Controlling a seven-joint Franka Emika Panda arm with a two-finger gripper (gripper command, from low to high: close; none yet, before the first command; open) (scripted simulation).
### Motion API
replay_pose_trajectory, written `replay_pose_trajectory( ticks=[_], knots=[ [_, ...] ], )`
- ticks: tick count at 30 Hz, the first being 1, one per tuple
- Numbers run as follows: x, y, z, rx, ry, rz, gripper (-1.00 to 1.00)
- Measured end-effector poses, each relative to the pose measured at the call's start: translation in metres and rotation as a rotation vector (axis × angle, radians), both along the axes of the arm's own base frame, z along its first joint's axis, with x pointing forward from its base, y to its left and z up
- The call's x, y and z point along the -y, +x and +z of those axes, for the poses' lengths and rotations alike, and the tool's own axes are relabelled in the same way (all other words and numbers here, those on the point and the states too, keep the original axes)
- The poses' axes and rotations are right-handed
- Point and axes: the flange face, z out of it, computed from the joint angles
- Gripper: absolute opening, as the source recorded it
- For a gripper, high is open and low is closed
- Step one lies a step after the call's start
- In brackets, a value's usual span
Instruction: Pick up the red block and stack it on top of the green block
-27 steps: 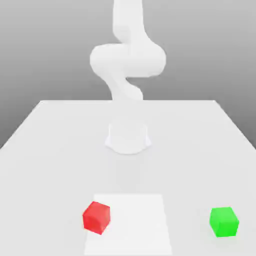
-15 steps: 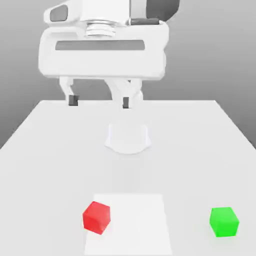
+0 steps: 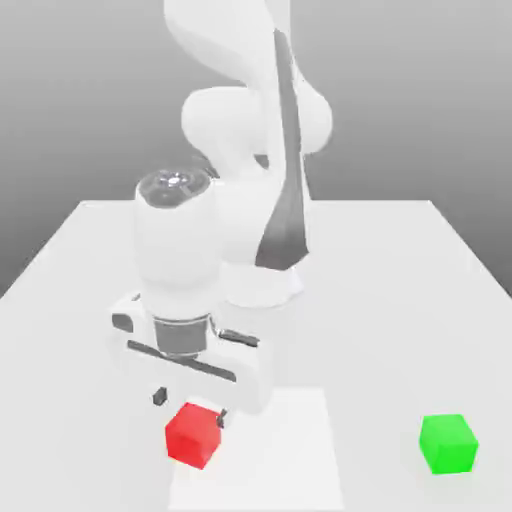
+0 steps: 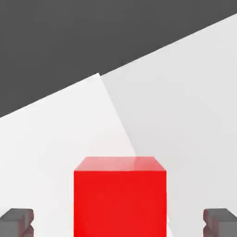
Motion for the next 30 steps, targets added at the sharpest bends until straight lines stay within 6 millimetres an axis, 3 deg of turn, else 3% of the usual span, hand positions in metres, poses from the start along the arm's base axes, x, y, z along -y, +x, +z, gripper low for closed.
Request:
replay_pose_trajectory(
  ticks=[1, 8, 14, 21, 27, 28, 30],
  knots=[
    [0.0, -0.001, -0.006, 0.0, 0.0, 0.0, -1.0],
    [0.0, 0.0, -0.006, 0.0, 0.0, 0.0, -1.0],
    [-0.005, 0.001, 0.052, 0.0, 0.0, 0.007, -1.0],
    [-0.153, 0.028, 0.071, -0.006, 0.0, 0.236, -1.0],
    [-0.292, 0.009, 0.089, -0.002, 0.001, 0.431, -1.0],
    [-0.307, 0.004, 0.088, 0.0, 0.001, 0.451, -1.0],
    [-0.318, 0.002, 0.071, 0.002, 0.001, 0.464, -1.0]
  ],
)
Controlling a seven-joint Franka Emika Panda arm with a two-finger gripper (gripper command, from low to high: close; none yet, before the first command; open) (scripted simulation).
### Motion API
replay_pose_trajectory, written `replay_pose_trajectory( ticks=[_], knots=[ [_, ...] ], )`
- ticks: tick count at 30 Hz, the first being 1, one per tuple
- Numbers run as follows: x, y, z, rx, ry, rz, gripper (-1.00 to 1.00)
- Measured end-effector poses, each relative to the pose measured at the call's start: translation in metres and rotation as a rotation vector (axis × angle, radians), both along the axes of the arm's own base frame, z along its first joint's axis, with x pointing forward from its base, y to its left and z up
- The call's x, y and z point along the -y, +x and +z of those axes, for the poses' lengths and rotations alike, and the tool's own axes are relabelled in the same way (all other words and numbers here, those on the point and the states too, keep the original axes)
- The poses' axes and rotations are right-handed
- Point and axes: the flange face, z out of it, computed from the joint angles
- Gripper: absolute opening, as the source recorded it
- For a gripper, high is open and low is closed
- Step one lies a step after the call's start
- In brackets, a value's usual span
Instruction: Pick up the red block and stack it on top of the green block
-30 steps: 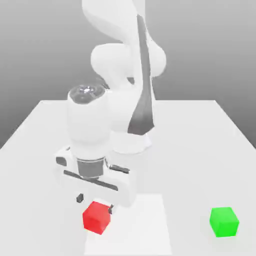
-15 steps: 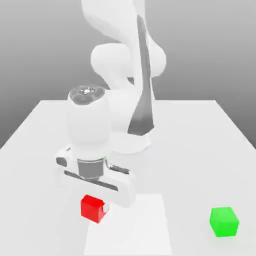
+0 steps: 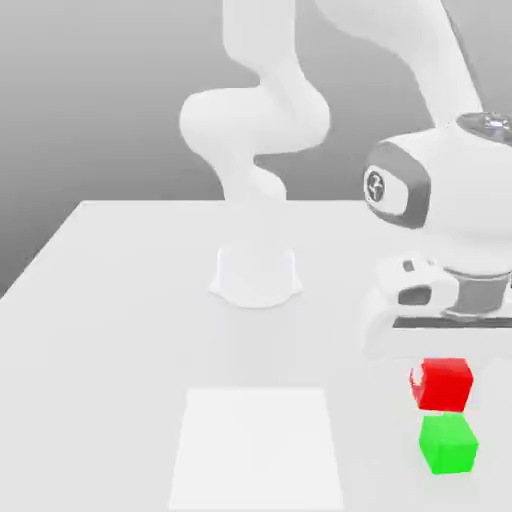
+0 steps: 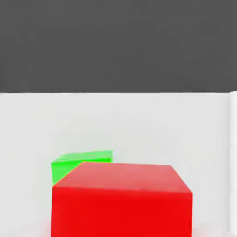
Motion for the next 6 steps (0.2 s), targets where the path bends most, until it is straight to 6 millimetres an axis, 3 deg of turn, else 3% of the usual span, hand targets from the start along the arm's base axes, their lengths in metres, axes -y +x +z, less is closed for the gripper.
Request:
replay_pose_trajectory(
  ticks=[2, 3, 6],
  knots=[
    [-0.003, -0.001, -0.024, 0.0, 0.0, 0.004, -1.0],
    [-0.003, -0.002, -0.035, -0.001, 0.0, 0.005, 1.0],
    [-0.003, -0.002, -0.035, -0.001, 0.0, 0.005, 1.0]
  ],
)
